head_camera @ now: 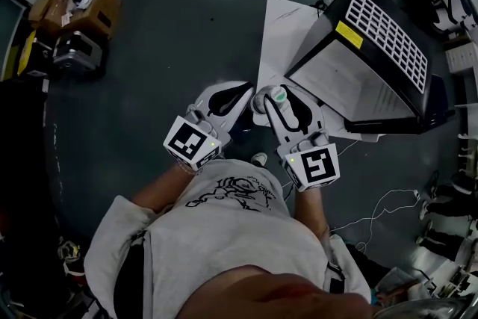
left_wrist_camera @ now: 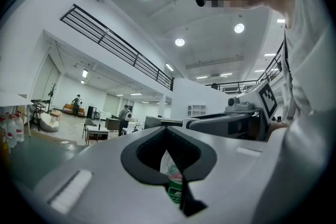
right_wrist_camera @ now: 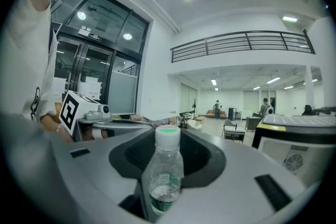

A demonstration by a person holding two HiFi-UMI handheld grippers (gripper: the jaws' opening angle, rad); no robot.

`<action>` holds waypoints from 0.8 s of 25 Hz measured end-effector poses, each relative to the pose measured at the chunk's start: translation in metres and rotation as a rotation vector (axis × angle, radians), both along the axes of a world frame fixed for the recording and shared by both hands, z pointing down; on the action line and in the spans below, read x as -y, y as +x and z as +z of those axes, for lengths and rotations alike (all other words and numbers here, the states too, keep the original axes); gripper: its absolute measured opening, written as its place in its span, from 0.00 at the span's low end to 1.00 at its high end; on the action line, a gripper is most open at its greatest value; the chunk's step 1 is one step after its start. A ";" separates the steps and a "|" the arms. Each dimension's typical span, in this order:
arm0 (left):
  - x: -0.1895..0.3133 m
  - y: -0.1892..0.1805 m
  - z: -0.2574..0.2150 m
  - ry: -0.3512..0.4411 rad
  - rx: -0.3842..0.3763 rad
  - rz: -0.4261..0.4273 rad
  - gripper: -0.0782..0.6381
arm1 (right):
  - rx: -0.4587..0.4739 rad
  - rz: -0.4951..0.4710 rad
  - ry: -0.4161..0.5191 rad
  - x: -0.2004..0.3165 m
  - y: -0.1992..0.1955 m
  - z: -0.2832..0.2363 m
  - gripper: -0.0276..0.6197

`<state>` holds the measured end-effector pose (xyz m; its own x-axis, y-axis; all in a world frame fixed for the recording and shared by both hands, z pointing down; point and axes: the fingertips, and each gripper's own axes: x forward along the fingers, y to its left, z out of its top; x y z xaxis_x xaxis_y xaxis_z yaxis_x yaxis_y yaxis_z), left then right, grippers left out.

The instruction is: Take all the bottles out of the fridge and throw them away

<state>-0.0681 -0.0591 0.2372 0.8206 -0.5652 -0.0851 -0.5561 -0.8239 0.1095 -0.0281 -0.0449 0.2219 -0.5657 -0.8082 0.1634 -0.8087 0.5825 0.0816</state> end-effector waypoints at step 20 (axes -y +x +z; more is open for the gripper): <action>0.028 -0.107 0.011 -0.012 -0.005 -0.078 0.12 | -0.007 -0.091 0.009 0.035 -0.105 0.005 0.27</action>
<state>-0.1753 -0.0871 0.2477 0.7738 -0.6281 -0.0822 -0.6177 -0.7769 0.1218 -0.1332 -0.0794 0.2265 -0.6357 -0.7551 0.1602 -0.7520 0.6527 0.0925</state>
